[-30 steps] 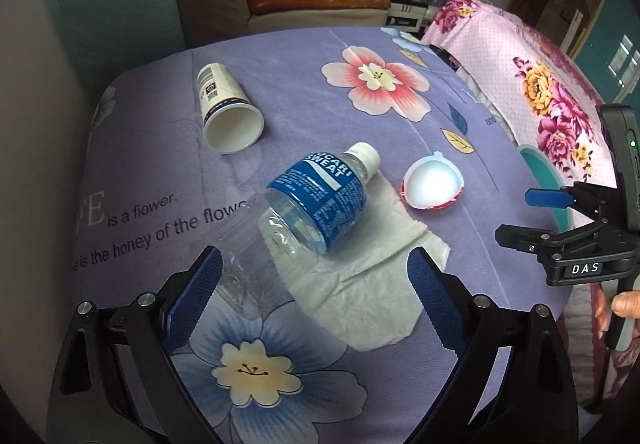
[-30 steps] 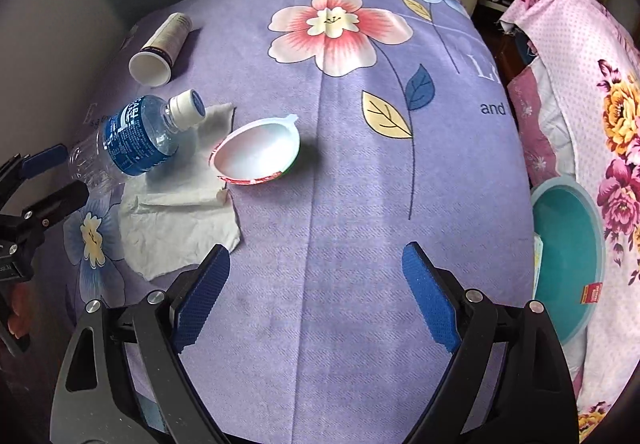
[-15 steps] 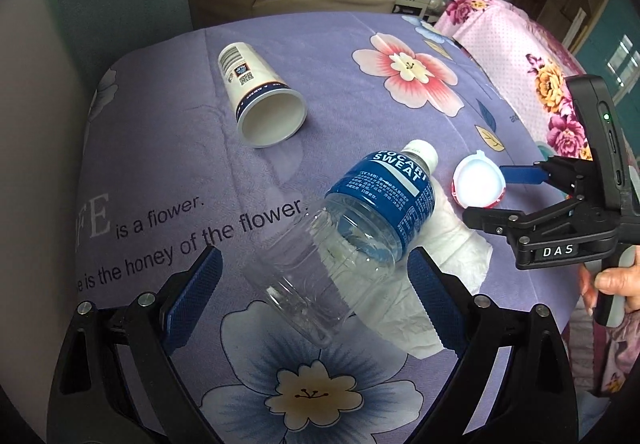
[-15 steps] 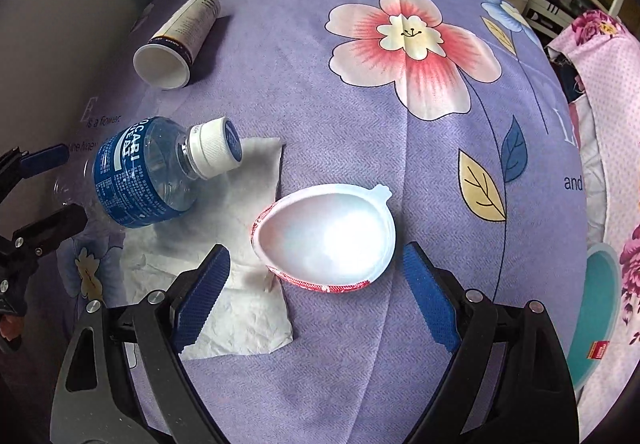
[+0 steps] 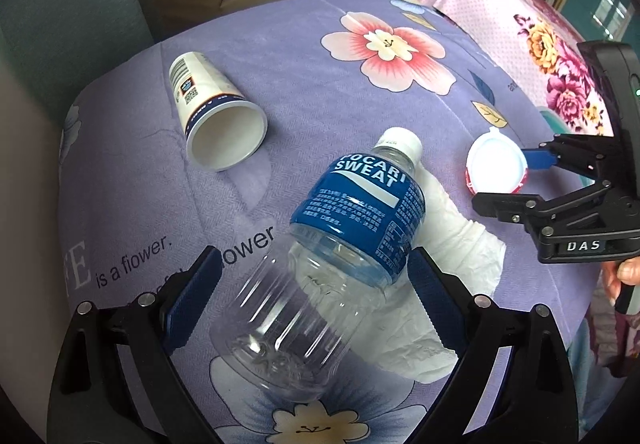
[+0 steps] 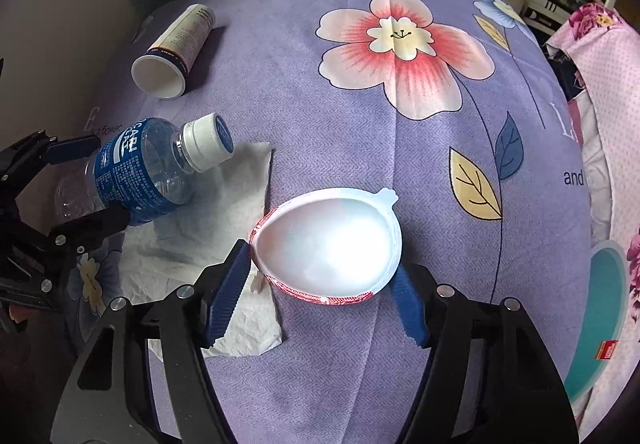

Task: Collect trash
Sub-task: 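Grasp the white-and-red lid with the right gripper while the left gripper grasps the blue Pocari Sweat bottle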

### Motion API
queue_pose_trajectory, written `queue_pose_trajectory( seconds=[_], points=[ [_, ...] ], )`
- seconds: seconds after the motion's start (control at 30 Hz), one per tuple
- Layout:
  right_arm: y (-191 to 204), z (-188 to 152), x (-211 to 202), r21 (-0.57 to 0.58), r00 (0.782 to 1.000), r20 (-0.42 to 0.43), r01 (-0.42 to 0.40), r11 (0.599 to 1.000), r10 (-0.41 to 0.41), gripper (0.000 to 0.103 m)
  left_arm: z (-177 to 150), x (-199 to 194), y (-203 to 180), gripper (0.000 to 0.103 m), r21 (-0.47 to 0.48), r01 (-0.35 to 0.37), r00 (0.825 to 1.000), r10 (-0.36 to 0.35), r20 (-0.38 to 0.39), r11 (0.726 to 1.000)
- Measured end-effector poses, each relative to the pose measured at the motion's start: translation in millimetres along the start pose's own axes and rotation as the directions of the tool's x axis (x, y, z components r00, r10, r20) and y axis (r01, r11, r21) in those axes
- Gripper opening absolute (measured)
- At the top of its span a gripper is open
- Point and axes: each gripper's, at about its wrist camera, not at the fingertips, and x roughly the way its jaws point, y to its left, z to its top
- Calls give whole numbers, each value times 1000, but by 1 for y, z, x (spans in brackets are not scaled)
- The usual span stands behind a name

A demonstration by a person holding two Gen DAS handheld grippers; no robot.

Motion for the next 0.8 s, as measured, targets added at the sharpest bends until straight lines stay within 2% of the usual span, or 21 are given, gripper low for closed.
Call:
queue_pose_trajectory(
  seconds=[0.17,0.2,0.23,0.3,0.47,0.63,0.8],
  points=[
    [-11,-6,-6,31,1000,9,-6,999,6,64,9,15,-15,94,60,-25,1000,26,-16,998],
    [-13,-7,-7,36,1000,12,-6,999,5,64,9,17,-18,85,62,-28,999,29,-16,998],
    [-15,-8,-8,41,1000,14,-6,999,5,64,9,18,-21,81,65,-30,999,31,-16,997],
    [-18,-9,-10,50,1000,20,-3,999,2,64,7,17,-28,80,63,-49,999,49,-2,997],
    [-31,-14,-14,87,999,35,-7,996,4,64,-1,13,-39,80,-10,-87,996,87,4,996],
    [-42,-21,-21,105,999,49,-20,994,14,64,-6,4,-38,77,-102,-78,997,80,11,992],
    [-51,-30,-28,120,998,65,-30,992,23,64,-11,-10,-45,76,-127,-57,998,61,28,990]
  ],
)
